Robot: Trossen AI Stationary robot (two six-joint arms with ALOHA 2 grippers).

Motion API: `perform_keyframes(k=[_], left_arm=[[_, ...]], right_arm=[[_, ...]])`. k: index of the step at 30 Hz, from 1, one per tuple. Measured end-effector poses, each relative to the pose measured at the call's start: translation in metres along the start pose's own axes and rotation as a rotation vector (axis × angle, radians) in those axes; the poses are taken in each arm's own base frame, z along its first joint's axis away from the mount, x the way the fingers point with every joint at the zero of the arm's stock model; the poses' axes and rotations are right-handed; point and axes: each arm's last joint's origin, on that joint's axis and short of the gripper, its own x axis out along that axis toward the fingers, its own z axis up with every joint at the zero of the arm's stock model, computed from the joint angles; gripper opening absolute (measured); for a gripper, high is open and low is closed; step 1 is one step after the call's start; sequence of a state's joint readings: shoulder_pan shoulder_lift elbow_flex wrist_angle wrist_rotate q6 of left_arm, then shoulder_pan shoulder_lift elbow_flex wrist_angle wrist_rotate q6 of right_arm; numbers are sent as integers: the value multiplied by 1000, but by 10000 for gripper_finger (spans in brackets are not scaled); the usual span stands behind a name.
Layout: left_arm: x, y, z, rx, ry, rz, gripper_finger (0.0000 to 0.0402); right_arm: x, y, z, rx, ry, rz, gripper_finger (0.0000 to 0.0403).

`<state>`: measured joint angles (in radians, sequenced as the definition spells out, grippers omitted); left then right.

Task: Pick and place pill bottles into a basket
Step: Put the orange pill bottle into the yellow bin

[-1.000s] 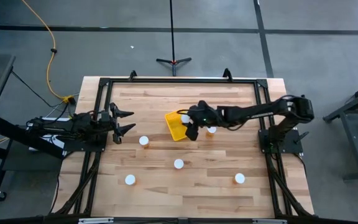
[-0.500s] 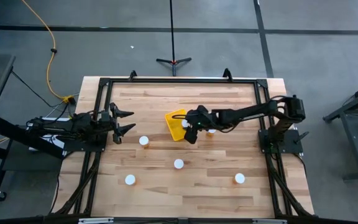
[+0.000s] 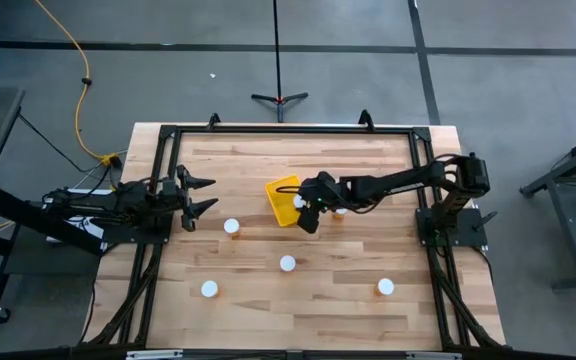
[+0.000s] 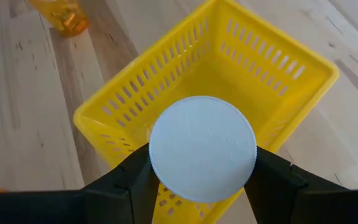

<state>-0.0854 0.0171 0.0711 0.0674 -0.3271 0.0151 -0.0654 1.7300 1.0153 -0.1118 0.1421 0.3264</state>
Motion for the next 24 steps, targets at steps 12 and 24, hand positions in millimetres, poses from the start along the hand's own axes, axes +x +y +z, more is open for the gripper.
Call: perform_keyframes(k=[12,24], left_arm=[[0,0,0,1,-3,0,292],[0,0,4,-8,-39,1,292]], right_arm=[[0,0,-1,-21,7,-2,193],[0,0,-1,-20,14,-2,255]])
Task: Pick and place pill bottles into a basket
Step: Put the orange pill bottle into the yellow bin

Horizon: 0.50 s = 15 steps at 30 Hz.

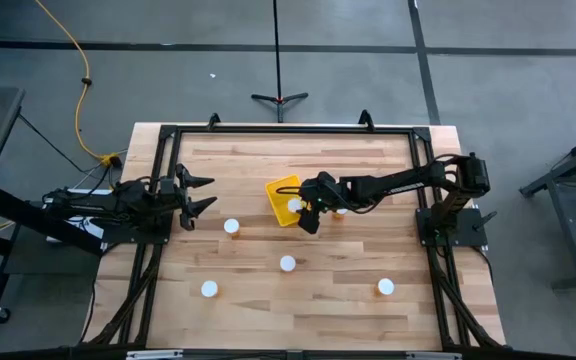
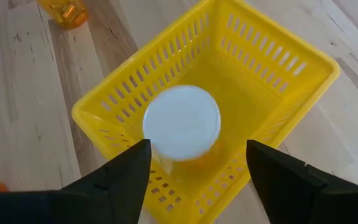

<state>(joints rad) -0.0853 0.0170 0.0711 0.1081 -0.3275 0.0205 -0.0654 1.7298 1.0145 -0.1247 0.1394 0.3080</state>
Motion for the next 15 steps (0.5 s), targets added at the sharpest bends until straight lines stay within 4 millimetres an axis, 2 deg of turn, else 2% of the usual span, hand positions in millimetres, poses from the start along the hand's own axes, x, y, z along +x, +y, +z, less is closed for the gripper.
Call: perform_keyframes(k=[11,15], left_arm=[[0,0,0,0,1,0,292],[0,0,0,-2,1,0,292]], right_arm=[[-1,-1,4,8,-52,-60,259],[-19,7,10,-26,-125,-120,259]])
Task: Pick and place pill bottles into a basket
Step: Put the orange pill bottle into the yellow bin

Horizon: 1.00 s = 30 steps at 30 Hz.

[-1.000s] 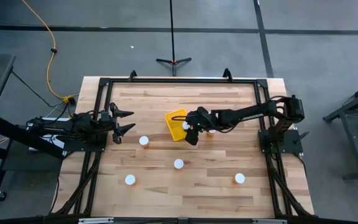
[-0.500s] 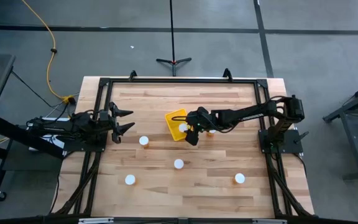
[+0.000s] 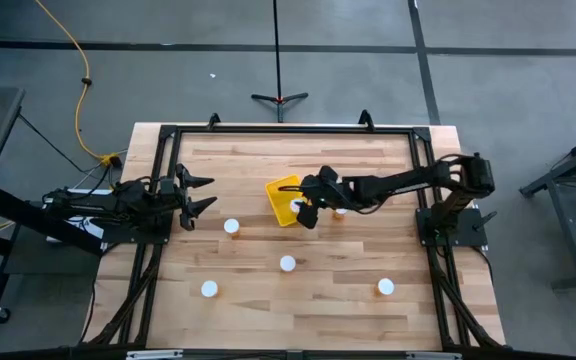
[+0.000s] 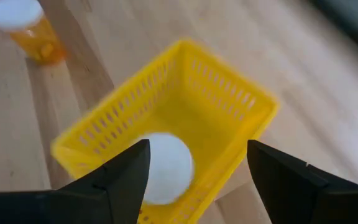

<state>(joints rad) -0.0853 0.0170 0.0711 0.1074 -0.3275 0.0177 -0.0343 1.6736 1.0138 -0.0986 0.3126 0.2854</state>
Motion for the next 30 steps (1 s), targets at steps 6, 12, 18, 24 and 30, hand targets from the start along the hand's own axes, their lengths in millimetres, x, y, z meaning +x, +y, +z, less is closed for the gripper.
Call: perform_keyframes(k=[6,12,18,24,30], left_arm=[[0,0,0,0,1,0,292],[0,0,0,-1,0,0,292],[0,0,0,-1,0,0,292],[0,0,0,-3,5,0,292],[0,0,0,-21,4,0,292]], right_arm=[[-48,13,11,-59,-95,-37,259],[-76,32,-12,-83,-6,-110,259],[-96,56,-36,-57,11,-164,259],[-113,69,-56,-42,20,-199,259],[-131,67,-83,5,66,-314,259]])
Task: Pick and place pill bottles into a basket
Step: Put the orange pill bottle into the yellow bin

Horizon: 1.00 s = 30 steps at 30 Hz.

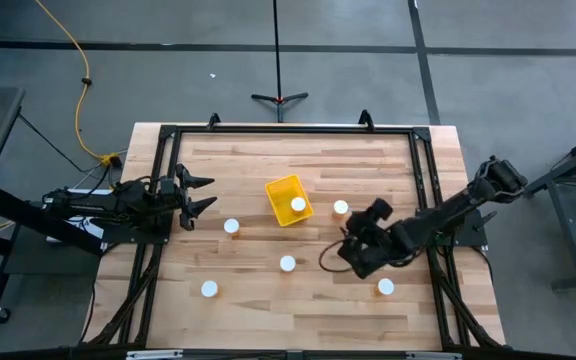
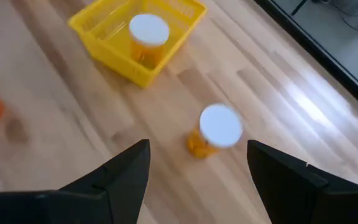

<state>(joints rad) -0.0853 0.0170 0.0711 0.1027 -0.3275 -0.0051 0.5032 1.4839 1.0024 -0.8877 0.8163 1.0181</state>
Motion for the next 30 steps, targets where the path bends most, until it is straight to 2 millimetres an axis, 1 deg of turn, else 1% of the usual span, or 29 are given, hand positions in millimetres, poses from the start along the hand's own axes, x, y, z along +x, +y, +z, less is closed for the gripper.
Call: perform_keyframes(k=[4,11,16,21,25,30], left_arm=[[0,0,0,0,0,0,292],[0,0,0,-2,-2,0,292],[0,0,0,-2,-1,0,292],[0,0,0,-5,-2,0,292],[0,0,1,-6,-6,0,292],[0,0,1,-6,-6,0,292]], right_arm=[[0,-1,-15,-1,40,25,259],[14,-7,-43,10,112,19,259],[33,-5,-59,63,49,81,259],[58,-13,-76,175,95,139,261],[73,-22,-87,224,113,161,275],[84,-28,-93,232,89,209,312]])
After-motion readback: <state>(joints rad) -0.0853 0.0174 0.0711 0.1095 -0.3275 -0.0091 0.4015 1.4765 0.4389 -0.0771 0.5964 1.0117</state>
